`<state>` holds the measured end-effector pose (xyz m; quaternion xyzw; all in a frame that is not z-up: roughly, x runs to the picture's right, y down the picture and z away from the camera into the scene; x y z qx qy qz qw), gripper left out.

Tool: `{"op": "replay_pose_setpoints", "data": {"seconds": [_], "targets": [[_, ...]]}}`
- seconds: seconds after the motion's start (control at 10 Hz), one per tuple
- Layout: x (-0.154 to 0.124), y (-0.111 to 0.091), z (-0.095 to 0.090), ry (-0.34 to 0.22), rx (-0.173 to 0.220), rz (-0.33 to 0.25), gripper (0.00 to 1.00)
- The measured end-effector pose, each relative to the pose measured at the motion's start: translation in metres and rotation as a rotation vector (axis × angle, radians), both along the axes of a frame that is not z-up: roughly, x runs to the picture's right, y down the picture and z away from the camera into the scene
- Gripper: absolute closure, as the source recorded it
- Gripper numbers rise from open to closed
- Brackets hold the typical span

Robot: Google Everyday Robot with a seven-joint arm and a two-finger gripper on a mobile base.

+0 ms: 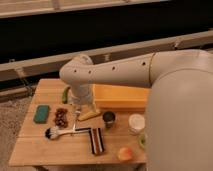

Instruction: Wipe tray with sponge

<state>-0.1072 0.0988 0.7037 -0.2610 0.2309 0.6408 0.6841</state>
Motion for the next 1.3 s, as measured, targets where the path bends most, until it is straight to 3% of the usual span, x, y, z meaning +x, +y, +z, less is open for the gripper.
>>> {"op": "replay_pose_setpoints", "data": {"seconds": [1.0,1.3], "targets": [[-0.001,0.000,0.000,-0.002,0.006,-0.008,0.35],[-0.029,-0.014,0.011,-0.035,0.042,-0.037,0.35]]}}
